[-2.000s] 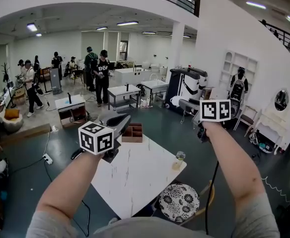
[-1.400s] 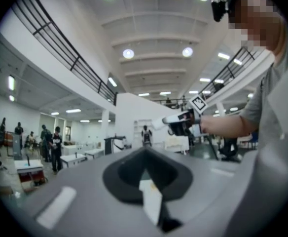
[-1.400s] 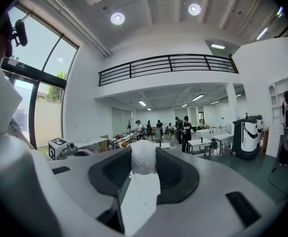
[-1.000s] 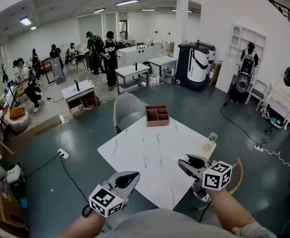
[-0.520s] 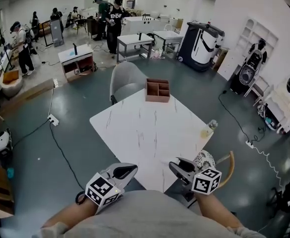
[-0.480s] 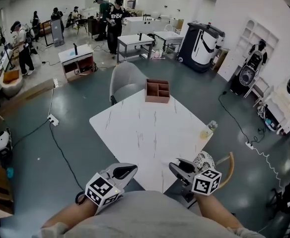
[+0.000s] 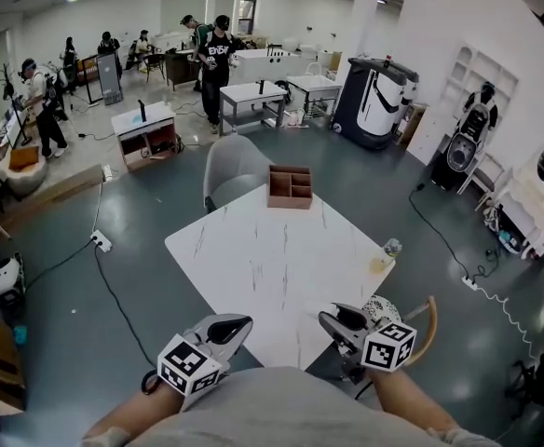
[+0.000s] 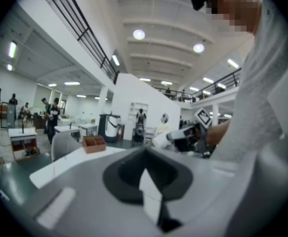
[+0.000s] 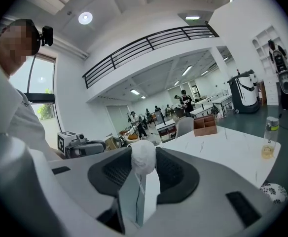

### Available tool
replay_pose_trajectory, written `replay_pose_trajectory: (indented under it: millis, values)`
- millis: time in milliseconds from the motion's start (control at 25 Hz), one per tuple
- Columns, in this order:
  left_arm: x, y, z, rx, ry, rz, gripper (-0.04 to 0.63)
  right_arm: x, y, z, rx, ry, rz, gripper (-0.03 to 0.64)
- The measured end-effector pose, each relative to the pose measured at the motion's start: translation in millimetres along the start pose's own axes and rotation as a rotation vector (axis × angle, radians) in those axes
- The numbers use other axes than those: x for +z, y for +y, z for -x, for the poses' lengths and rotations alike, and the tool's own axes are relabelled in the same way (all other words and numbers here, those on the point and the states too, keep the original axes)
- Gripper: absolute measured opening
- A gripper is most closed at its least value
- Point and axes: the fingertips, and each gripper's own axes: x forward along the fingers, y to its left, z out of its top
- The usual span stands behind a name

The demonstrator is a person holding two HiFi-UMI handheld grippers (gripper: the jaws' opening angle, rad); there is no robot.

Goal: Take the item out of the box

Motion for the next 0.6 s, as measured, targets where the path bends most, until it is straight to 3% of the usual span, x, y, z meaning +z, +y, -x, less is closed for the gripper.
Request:
replay_pose_trajectory:
  millis: [600]
  values:
    - [5.7, 1.8, 9.3, 0.025, -0.017, -0.001, -0.003, 4.8, -1.1, 8.6, -0.021, -0.002, 0.024, 0.144]
